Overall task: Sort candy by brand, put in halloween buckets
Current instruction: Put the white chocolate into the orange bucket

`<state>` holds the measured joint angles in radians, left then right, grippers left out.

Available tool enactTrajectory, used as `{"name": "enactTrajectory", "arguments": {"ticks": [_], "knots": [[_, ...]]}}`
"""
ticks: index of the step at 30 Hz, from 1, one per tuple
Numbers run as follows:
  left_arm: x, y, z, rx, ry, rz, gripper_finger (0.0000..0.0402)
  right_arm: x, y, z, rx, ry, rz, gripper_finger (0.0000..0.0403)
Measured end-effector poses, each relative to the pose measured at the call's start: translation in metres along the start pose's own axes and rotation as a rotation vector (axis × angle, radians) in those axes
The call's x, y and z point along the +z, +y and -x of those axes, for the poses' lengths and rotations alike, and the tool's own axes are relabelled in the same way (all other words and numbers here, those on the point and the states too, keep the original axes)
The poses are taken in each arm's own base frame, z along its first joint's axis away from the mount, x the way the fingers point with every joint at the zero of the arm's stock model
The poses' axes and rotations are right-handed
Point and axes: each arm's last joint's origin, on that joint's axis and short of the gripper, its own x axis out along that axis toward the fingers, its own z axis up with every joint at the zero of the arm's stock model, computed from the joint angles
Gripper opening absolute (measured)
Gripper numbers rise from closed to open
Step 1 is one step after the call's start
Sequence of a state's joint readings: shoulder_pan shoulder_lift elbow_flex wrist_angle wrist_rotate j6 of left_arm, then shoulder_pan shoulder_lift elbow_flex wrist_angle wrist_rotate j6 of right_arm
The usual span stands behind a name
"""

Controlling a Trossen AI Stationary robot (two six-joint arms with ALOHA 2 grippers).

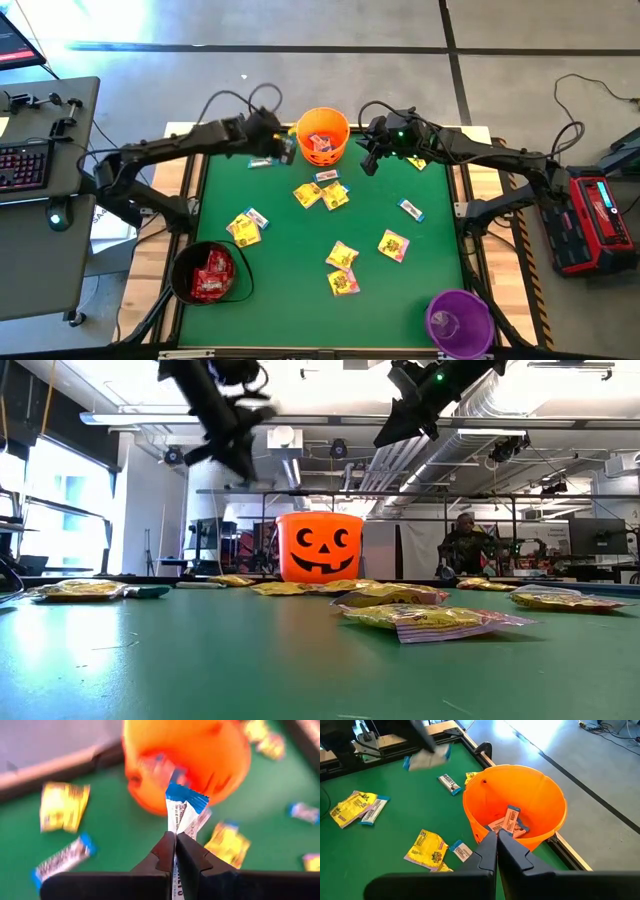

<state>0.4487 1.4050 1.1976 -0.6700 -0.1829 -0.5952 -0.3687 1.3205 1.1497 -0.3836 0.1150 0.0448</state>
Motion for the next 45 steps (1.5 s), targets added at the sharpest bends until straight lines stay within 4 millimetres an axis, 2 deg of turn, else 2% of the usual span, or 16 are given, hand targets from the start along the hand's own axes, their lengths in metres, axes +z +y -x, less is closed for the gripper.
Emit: {"name": "enactTrajectory", "arguments": {"ticks": [4,9,13,17,24,30,38,45], "knots": [[0.034,-0.007,0.012,-0.029,-0.087,-0.026,0.0004,0.0,0.0,0.0,0.0,0.0,-0.002,0.0],[0.073,-0.012,0.01,-0.07,-0.134,-0.066,0.0004,0.0,0.0,0.0,0.0,0.0,-0.008,0.0],[0.095,-0.017,-0.006,-0.073,-0.13,-0.116,0.0004,0.0,0.0,0.0,-0.001,0.0,-0.012,0.0],[0.107,-0.021,-0.032,-0.09,-0.089,-0.156,0.0004,0.0,0.0,0.0,-0.004,-0.001,-0.026,0.0],[0.105,-0.026,-0.082,-0.075,0.009,-0.218,0.0004,0.0,0.0,0.0,-0.003,0.0,-0.026,0.0],[0.094,-0.025,-0.113,-0.075,0.1,-0.254,0.0004,0.0,0.0,0.0,-0.003,0.0,-0.026,0.0],[0.085,-0.025,-0.138,-0.064,0.157,-0.268,0.0005,0.0,0.0,0.0,-0.011,-0.001,-0.026,0.0],[0.085,-0.026,-0.14,-0.069,0.15,-0.32,0.0018,0.0,0.0,0.0,-0.012,-0.001,-0.026,0.0]]}}
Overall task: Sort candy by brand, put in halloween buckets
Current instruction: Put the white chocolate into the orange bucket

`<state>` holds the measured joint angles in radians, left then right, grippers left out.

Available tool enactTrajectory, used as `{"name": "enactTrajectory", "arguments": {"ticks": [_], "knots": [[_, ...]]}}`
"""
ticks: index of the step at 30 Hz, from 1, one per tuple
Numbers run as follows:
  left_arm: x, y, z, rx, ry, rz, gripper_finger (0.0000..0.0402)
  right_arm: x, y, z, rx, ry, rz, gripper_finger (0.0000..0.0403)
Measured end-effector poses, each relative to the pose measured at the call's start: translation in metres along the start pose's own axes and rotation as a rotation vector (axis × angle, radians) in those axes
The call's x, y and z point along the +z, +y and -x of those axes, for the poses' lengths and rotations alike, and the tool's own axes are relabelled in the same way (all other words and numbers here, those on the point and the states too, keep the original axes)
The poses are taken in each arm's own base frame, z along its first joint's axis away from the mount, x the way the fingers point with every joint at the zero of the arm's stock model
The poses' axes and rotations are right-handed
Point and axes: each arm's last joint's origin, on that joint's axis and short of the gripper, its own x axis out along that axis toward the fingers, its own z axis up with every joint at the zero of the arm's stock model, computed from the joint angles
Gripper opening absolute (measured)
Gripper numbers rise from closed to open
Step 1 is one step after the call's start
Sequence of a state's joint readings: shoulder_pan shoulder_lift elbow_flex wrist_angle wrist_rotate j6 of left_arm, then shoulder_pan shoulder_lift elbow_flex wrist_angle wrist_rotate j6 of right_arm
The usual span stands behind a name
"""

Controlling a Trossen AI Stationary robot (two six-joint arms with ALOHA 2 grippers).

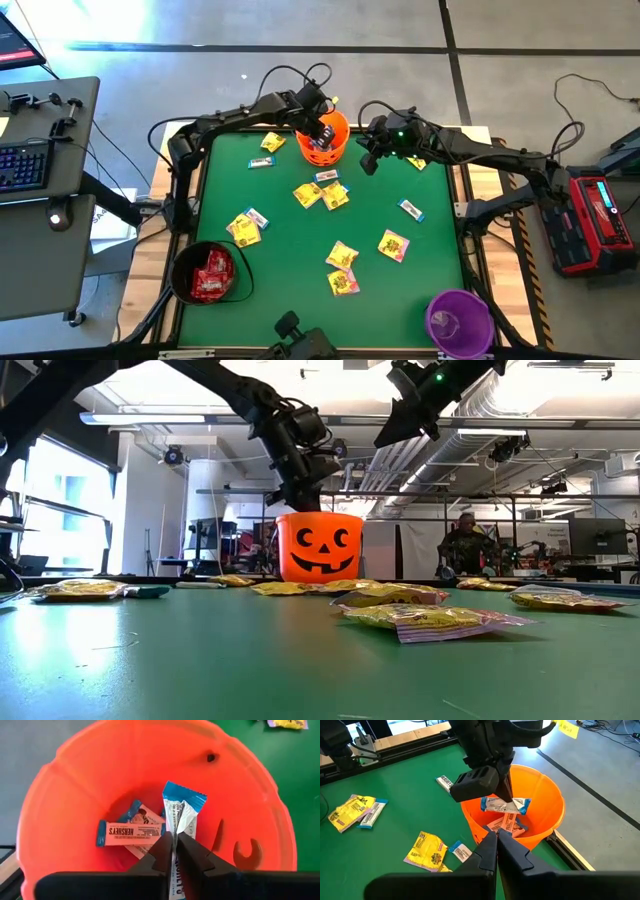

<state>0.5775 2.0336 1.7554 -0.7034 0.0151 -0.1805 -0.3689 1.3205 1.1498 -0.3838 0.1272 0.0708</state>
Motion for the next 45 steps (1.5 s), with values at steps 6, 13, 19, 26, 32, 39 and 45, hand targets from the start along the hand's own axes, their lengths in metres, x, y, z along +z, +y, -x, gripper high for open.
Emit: {"name": "enactTrajectory", "arguments": {"ticks": [6,13,19,26,32,39,45], "knots": [[0.0,-0.003,0.001,-0.004,-0.001,-0.006,0.0061,0.0,0.0,0.0,0.0,0.0,0.0,0.0],[0.0,-0.022,0.001,0.011,-0.046,-0.044,0.011,0.0,0.001,0.0,0.002,0.0,0.001,0.0],[0.005,-0.038,0.006,0.001,-0.134,-0.067,0.0131,-0.003,0.004,0.0,0.114,0.033,0.003,0.0],[0.015,-0.047,0.041,-0.002,-0.265,-0.069,0.0136,-0.043,0.006,-0.018,0.28,0.14,-0.083,0.0],[0.019,-0.055,0.063,-0.027,-0.362,-0.08,0.0136,-0.091,0.006,-0.034,0.295,0.236,-0.276,0.0],[0.011,-0.068,0.059,-0.064,-0.411,-0.091,0.0136,-0.127,0.005,-0.043,0.278,0.281,-0.404,0.003],[-0.002,-0.08,0.057,-0.089,-0.41,-0.107,0.0136,-0.133,0.008,-0.068,0.291,0.288,-0.404,0.0108]]}}
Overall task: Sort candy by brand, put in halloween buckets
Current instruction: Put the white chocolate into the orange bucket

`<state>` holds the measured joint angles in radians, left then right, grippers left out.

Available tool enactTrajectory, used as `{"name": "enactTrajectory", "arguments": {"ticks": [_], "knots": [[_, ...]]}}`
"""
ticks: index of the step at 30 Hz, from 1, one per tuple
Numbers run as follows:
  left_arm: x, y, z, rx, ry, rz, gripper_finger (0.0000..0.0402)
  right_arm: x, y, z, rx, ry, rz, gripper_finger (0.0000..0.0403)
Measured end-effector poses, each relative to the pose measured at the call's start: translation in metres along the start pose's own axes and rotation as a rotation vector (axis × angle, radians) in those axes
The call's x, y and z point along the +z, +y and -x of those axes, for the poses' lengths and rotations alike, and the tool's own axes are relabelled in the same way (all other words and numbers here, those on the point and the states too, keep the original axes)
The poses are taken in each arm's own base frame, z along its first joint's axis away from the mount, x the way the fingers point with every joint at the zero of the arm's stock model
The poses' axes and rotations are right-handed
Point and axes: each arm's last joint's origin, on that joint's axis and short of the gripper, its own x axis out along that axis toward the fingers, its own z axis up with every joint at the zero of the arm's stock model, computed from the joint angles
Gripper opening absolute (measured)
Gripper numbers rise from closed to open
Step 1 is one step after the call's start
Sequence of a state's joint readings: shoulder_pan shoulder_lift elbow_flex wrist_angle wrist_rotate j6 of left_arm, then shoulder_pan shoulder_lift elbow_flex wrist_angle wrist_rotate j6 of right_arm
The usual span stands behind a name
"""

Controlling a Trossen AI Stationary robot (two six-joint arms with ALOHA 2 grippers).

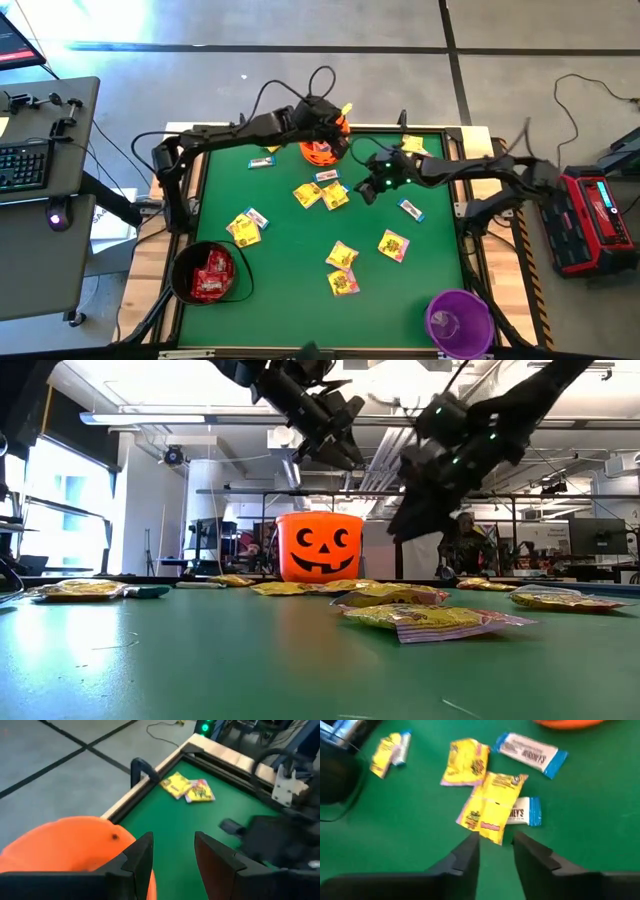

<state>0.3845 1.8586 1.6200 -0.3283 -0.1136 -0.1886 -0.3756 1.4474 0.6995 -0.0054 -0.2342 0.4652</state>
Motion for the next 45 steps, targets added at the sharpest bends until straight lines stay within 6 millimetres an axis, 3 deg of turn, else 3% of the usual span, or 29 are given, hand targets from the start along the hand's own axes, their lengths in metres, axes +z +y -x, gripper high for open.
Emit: {"name": "enactTrajectory", "arguments": {"ticks": [5,12,17,27,31,38,45], "knots": [[-0.012,-0.002,0.008,-0.001,-0.009,0.05,0.0136,0.004,-0.006,-0.028,-0.031,0.053,0.012,0.0151],[-0.026,0.001,0.038,0.004,-0.059,0.086,0.0136,0.005,-0.018,-0.056,-0.154,0.083,0.04,0.0155],[-0.044,0.004,0.06,0.037,-0.057,0.105,0.0136,0.003,-0.023,-0.065,-0.21,0.064,0.071,0.0155],[-0.075,0.013,0.094,0.074,-0.099,0.22,0.0136,-0.002,-0.026,-0.083,-0.123,0.075,0.081,0.0154],[-0.087,0.016,0.099,0.091,-0.085,0.242,0.0136,-0.004,-0.029,-0.085,-0.147,0.081,0.078,0.0128],[-0.092,0.014,0.101,0.1,-0.089,0.255,0.0136,-0.004,-0.029,-0.086,-0.15,0.076,0.077,0.0011],[-0.092,0.011,0.102,0.105,-0.093,0.249,0.0136,0.001,-0.024,-0.07,-0.154,0.076,0.051,0.0003]]}}
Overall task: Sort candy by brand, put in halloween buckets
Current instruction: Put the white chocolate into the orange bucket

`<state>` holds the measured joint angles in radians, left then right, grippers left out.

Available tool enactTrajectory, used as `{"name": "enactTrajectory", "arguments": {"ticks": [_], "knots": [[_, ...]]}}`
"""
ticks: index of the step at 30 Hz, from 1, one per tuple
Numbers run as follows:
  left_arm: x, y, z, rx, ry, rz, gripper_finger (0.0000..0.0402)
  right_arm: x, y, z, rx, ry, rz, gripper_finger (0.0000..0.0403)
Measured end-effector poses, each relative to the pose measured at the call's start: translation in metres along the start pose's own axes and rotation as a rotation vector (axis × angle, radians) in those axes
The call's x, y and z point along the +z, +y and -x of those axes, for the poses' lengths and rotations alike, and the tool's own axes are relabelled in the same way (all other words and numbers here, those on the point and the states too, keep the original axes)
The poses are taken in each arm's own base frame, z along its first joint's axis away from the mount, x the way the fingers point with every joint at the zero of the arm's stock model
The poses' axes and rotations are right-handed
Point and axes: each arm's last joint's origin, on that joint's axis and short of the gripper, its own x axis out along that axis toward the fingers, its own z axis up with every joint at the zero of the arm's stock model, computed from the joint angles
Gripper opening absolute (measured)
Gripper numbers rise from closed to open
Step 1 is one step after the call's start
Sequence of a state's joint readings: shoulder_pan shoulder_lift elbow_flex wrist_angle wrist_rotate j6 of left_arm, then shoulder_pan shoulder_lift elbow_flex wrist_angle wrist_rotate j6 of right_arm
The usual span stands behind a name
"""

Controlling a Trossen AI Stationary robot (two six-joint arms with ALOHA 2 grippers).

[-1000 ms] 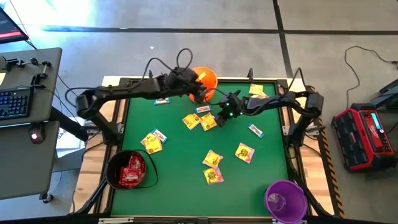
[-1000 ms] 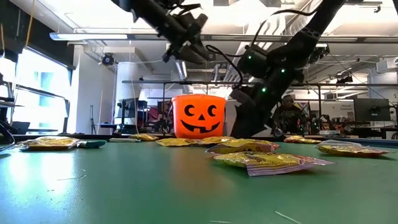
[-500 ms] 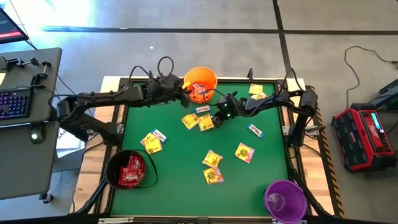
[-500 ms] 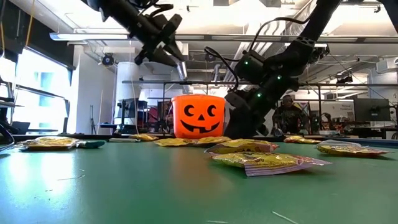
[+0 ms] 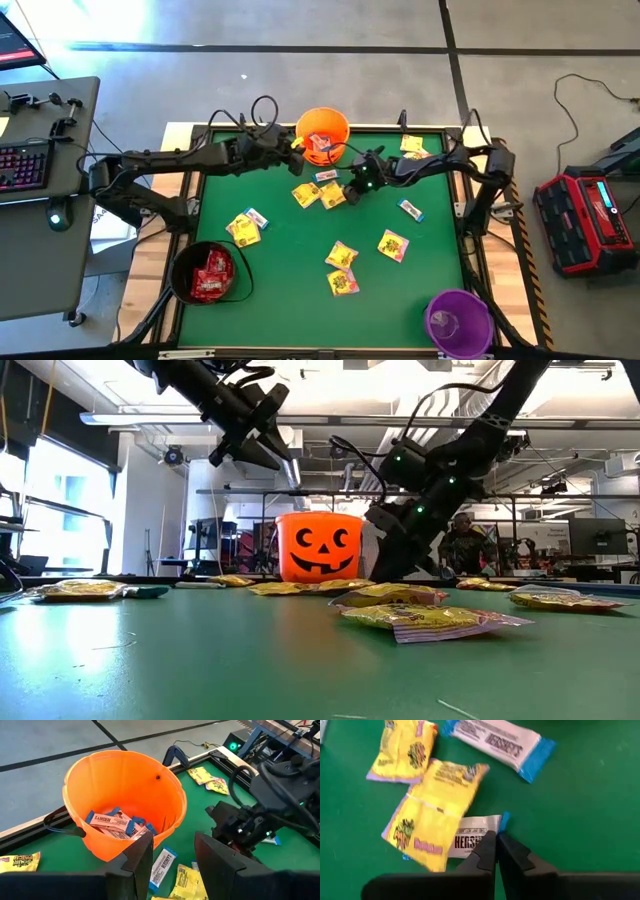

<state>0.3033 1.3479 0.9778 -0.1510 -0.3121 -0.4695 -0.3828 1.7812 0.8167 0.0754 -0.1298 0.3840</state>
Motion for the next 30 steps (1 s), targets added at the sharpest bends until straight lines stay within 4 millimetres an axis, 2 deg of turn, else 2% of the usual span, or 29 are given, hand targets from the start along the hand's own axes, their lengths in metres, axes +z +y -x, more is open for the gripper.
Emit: {"name": "enactTrajectory", "arguments": {"ticks": [13,21,30], "knots": [[-0.001,-0.002,0.001,0.025,-0.014,-0.005,0.0134,0.017,0.017,0.054,0.045,-0.098,0.002,0.0],[0.001,-0.001,0.005,0.017,-0.013,-0.016,0.0109,0.027,0.03,0.085,0.104,-0.208,-0.03,0.0],[0.002,-0.002,0.007,-0.005,-0.009,-0.022,0.0088,0.037,0.037,0.094,0.15,-0.27,-0.017,0.0001]]}}
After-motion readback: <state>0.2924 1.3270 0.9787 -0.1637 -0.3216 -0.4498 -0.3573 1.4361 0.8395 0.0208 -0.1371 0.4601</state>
